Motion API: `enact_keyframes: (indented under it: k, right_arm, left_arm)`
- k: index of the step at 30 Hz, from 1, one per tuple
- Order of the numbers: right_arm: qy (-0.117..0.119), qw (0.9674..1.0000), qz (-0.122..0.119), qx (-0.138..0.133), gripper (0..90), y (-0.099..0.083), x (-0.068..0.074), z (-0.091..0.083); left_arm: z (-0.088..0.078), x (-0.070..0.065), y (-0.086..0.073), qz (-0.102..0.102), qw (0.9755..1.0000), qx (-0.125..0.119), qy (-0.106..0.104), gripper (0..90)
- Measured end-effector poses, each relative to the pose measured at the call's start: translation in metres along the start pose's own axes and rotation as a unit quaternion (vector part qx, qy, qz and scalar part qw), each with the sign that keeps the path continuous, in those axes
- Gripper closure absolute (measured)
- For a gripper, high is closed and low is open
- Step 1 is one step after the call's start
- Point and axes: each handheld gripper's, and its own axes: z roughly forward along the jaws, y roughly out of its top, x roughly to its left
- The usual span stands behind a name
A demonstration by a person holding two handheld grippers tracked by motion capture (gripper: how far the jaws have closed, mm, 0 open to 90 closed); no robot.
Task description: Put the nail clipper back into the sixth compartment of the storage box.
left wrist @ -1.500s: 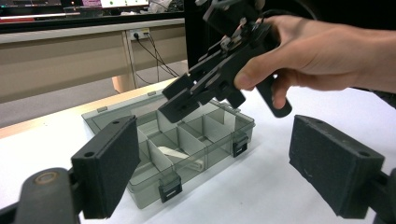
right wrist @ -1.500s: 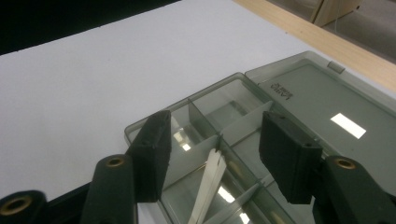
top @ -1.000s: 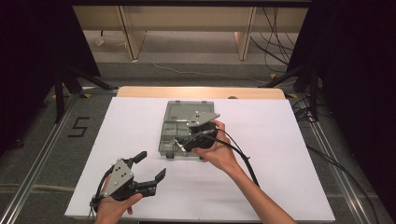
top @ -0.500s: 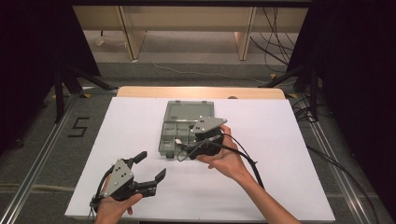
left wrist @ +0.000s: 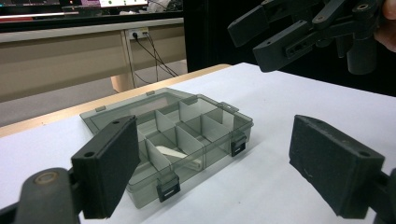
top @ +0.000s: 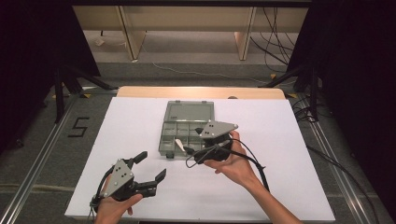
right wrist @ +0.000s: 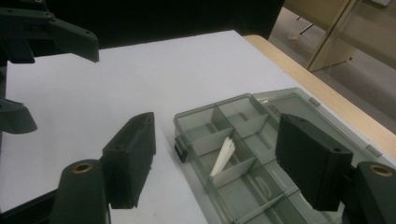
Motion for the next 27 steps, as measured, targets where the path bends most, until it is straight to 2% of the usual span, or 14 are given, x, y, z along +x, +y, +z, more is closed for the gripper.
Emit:
enact_keyframes:
  k: [6,11,16,27]
  right_arm:
    - [0.001,1.0,0.002,-0.007,29.1,-0.003,0.0,-0.007]
    - [-0.004,0.9997,0.012,-0.021,28.3,-0.006,-0.001,-0.014]
    - [0.0,0.9996,0.019,-0.021,27.9,-0.011,-0.001,-0.02]
    - [-0.009,0.9989,0.025,-0.038,27.3,-0.018,-0.001,-0.032]
  left_arm:
    - [0.0,0.0,0.0,0.001,1.0,-0.001,-0.001,15.6]
    - [0.0,0.0,0.0,0.001,1.0,-0.002,-0.001,15.7]
    - [0.0,-0.001,0.001,0.0,1.0,-0.002,-0.002,15.7]
    - [0.0,-0.001,0.001,0.0,1.0,-0.002,-0.002,15.7]
